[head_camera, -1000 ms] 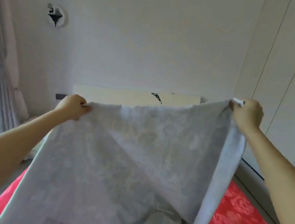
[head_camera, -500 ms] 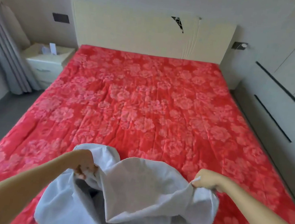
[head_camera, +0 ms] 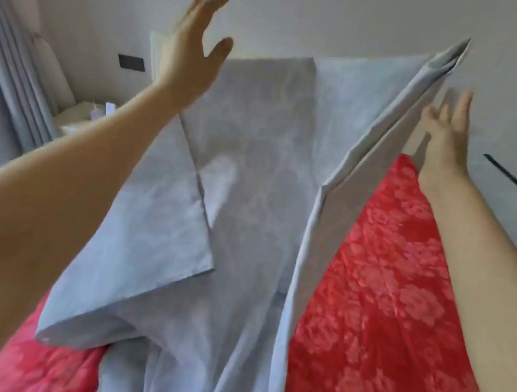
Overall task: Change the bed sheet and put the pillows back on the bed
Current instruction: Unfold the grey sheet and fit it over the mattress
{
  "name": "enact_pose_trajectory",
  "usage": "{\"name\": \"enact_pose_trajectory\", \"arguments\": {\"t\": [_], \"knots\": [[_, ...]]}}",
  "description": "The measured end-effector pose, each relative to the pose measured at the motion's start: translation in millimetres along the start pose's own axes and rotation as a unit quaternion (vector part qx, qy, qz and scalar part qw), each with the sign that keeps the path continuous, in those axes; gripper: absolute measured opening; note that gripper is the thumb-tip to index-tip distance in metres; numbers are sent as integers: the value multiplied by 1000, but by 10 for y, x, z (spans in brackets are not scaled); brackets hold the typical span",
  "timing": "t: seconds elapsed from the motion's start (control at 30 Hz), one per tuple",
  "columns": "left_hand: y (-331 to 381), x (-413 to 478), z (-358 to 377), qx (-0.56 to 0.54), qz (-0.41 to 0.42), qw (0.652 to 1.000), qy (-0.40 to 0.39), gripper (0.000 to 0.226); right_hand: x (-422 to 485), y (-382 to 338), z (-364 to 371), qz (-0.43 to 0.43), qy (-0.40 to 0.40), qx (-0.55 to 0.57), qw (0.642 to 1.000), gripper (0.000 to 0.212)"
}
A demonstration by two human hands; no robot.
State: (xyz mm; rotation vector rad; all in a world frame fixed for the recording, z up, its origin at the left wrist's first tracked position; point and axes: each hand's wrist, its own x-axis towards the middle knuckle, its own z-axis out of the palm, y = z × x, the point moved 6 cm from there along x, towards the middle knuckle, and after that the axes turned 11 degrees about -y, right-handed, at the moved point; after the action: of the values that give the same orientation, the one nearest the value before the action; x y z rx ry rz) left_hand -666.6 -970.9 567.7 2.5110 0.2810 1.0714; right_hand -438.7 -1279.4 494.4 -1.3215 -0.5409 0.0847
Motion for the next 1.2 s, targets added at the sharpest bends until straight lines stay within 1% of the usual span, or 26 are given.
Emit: {"name": "enact_pose_trajectory", "arguments": {"t": [0.07,0.13,0.17,0.23,0.27,0.33,0.37,0.43,0.5,0.53,0.6,0.67,0.7,0.73,0.77,0.83,0.87,0.9,0.93,0.97,1.0,1.03,1.07,1.13,1.17,1.2], "knots": [[-429,-633,400,66,-1,996,-57,51,-450,624,-90,59,-24,-73,995,64],[-1120,-1592,925,127,-76,973,-176,58,-1058,1407,-183,142,-51,-124,981,55],[-1466,-2154,1160,156,-132,946,-253,62,-1389,1824,-223,199,-65,-158,965,52],[-1940,-3313,1484,182,-245,868,-392,69,-2150,2580,-265,316,-113,-226,915,50],[-2064,-3844,1554,176,-297,833,-432,72,-2541,2900,-277,369,-137,-250,885,51],[-2233,-4770,1592,160,-389,781,-462,72,-3291,3404,-276,462,-180,-275,824,56],[-2269,-5133,1570,163,-426,756,-470,72,-3629,3591,-263,493,-199,-292,795,59],[-2299,-5703,1492,160,-499,707,-475,72,-4181,3880,-239,528,-225,-325,752,70],[-2263,-6107,1424,126,-569,666,-465,73,-4619,4069,-248,561,-220,-334,725,80],[-2226,-6272,1404,105,-599,651,-455,73,-4810,4144,-267,583,-198,-327,717,81],[-2122,-6593,1400,64,-651,620,-434,72,-5101,4230,-288,614,-142,-319,708,75],[-2003,-6889,1410,35,-703,578,-412,68,-5233,4254,-281,608,-105,-320,719,60],[-1969,-7029,1412,21,-731,559,-390,62,-5277,4243,-274,602,-90,-319,726,54],[-1948,-7155,1414,9,-757,545,-361,56,-5309,4229,-288,589,-72,-325,736,51],[-1939,-7242,1410,-2,-778,537,-326,57,-5342,4196,-328,579,-45,-337,741,52],[-1963,-7376,1363,-2,-816,519,-254,79,-5471,4118,-456,569,32,-358,740,61],[-1995,-7470,1333,10,-836,500,-227,89,-5582,4115,-517,588,82,-326,736,64],[-1993,-7533,1311,10,-856,479,-197,93,-5710,4148,-529,625,131,-246,729,66],[-2022,-7631,1316,-8,-873,460,-161,92,-5840,4217,-486,658,167,-134,722,64],[-2014,-7677,1332,-43,-885,447,-126,85,-5930,4279,-396,676,187,-10,713,62],[-2027,-7724,1363,-79,-891,438,-94,74,-5960,4310,-297,680,187,80,705,60],[-2039,-7752,1379,-113,-894,430,-62,61,-5936,4332,-206,673,180,135,705,58],[-2057,-7787,1395,-144,-894,423,-30,49,-5883,4341,-139,660,176,162,712,51],[-2030,-7719,1347,-177,-885,429,10,24,-5794,4338,-89,637,180,137,737,30],[-1995,-7634,1292,-180,-877,445,16,18,-5741,4294,-90,624,181,87,755,20],[-1963,-7545,1237,-184,-864,468,22,20,-5687,4223,-118,607,185,26,772,13]]}}
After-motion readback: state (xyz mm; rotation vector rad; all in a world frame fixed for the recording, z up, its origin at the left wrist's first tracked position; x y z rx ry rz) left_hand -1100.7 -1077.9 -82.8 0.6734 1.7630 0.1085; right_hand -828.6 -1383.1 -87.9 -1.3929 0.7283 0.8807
